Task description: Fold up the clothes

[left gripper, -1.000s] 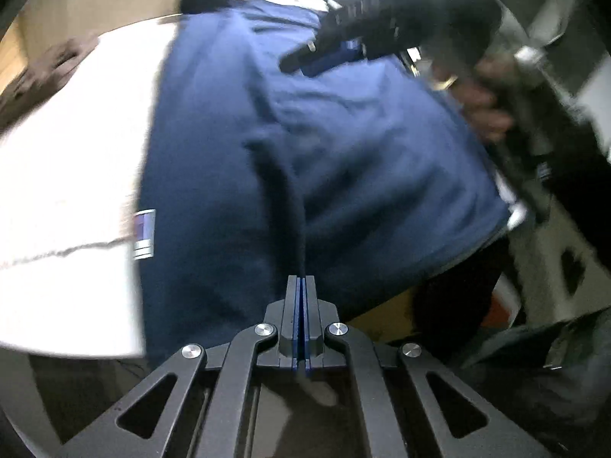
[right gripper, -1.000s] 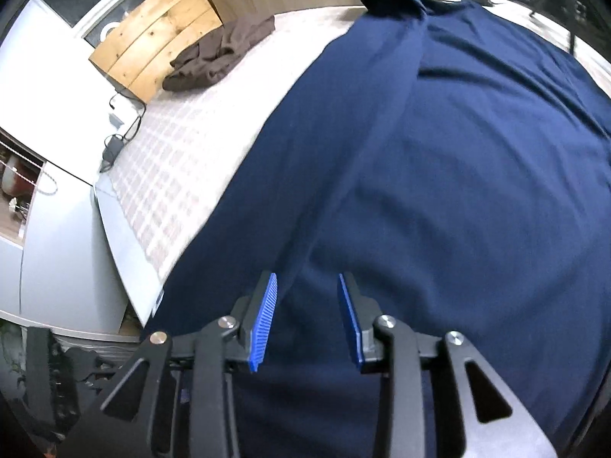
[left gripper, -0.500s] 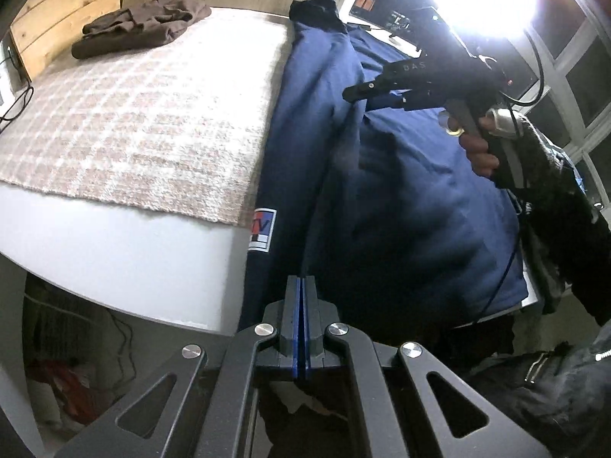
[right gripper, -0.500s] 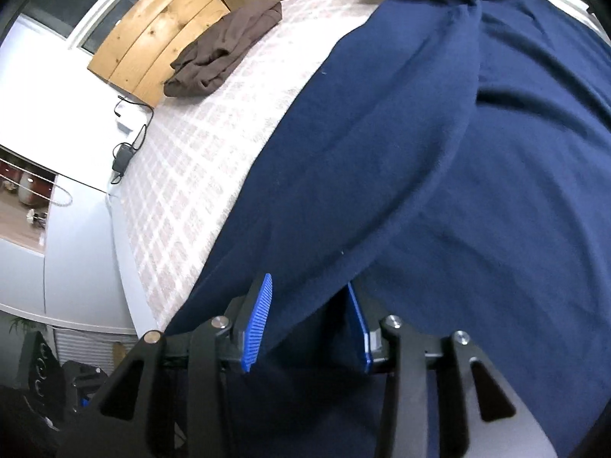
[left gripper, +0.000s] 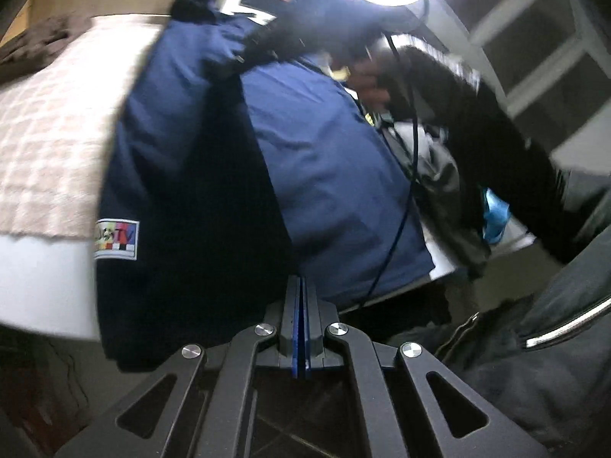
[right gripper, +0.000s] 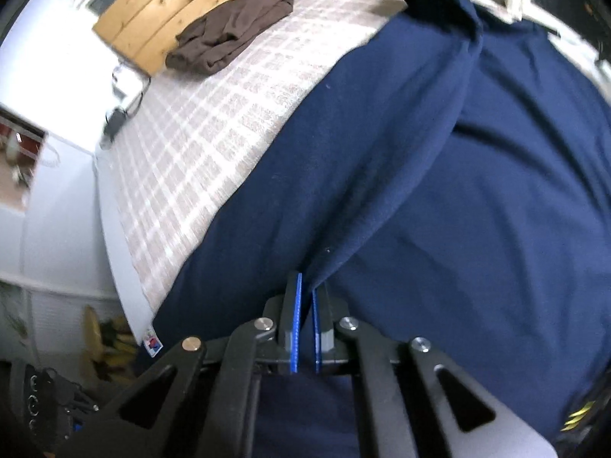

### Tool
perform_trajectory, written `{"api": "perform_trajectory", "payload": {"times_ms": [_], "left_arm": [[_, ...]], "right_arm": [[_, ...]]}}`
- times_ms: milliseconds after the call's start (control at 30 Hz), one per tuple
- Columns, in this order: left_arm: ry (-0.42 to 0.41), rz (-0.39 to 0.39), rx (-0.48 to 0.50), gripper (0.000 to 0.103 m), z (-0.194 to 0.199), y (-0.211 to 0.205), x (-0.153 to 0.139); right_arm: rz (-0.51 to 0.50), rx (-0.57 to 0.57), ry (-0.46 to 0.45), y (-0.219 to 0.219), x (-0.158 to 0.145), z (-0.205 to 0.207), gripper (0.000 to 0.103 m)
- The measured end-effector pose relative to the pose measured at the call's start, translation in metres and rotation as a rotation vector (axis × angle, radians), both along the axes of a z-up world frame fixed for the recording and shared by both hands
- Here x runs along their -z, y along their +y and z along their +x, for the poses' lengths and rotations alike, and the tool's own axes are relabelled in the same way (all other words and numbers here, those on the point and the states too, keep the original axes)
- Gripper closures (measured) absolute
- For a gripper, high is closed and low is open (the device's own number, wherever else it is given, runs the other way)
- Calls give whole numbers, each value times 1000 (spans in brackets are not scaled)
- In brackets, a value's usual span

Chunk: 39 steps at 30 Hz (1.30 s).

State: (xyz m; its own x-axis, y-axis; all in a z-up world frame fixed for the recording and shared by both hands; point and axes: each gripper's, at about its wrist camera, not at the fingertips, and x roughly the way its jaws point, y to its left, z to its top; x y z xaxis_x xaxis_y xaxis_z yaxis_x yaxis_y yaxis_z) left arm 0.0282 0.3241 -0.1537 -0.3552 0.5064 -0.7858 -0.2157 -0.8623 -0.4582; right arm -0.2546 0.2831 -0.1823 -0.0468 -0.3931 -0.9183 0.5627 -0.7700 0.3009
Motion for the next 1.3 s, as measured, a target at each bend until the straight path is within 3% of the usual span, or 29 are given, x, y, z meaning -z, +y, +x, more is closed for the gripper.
{"api": "perform_trajectory", "payload": {"times_ms": [200,233,333,500,633,833,900,933,1133,1300], "left_arm": [[-112,-84,60,102,6,15,30],[-108,-91,54,96,13,11,26],[-87,-126,-30,76,36,-20,13],[-127,-164,-261,75,38,-89,21],[-133,-183,-276,69,28,-98,30],[-145,-223,-219,70,15,-85,42],[-137,-246,-220,86,11,-87,45],[-139,-240,-223,100,10,-90,46],[-96,-162,-240,100,28,-115,26],[-126,-187,-233,100,22,-116,42]], "right_arm": [[117,-25,-6,-1,32,7,94],[143,-17,1,2,31,8,90],[187,18,80,17,15,17,81],[120,23,124,27,-3,49,81],[124,1,117,24,8,68,81],[110,11,94,15,23,73,81],[119,9,107,12,25,75,81],[124,9,107,11,26,75,81],[163,-1,89,14,30,78,81],[123,61,133,26,12,58,81]]}}
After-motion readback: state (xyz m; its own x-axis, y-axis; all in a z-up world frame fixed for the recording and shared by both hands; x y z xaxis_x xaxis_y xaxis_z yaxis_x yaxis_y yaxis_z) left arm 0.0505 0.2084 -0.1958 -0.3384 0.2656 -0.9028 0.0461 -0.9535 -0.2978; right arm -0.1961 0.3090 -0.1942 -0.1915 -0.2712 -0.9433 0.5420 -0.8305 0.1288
